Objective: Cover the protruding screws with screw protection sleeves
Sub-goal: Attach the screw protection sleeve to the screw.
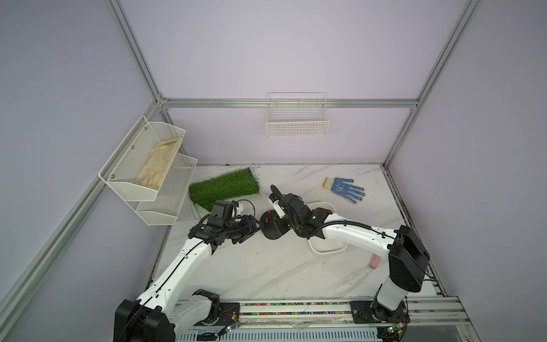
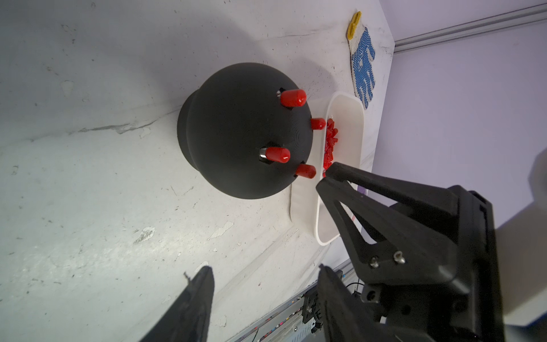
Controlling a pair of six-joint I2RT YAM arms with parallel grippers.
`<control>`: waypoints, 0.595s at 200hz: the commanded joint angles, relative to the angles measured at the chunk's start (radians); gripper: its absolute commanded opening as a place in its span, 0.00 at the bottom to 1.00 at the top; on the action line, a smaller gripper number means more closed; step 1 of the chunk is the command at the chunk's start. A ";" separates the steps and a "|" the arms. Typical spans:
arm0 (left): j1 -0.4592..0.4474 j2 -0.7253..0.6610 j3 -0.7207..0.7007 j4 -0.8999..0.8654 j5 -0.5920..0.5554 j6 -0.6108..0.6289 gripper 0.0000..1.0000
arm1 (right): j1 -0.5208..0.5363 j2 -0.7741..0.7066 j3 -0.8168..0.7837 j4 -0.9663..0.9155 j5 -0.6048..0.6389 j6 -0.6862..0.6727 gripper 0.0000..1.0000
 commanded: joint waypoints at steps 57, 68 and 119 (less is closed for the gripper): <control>0.005 0.002 -0.018 0.034 0.013 0.001 0.57 | 0.006 -0.007 0.007 0.000 -0.016 0.009 0.09; 0.005 0.001 -0.017 0.033 0.012 0.002 0.57 | 0.004 -0.002 0.004 0.002 -0.014 0.009 0.09; 0.006 -0.003 -0.021 0.034 0.014 0.003 0.57 | -0.002 0.026 -0.006 0.008 -0.020 0.011 0.09</control>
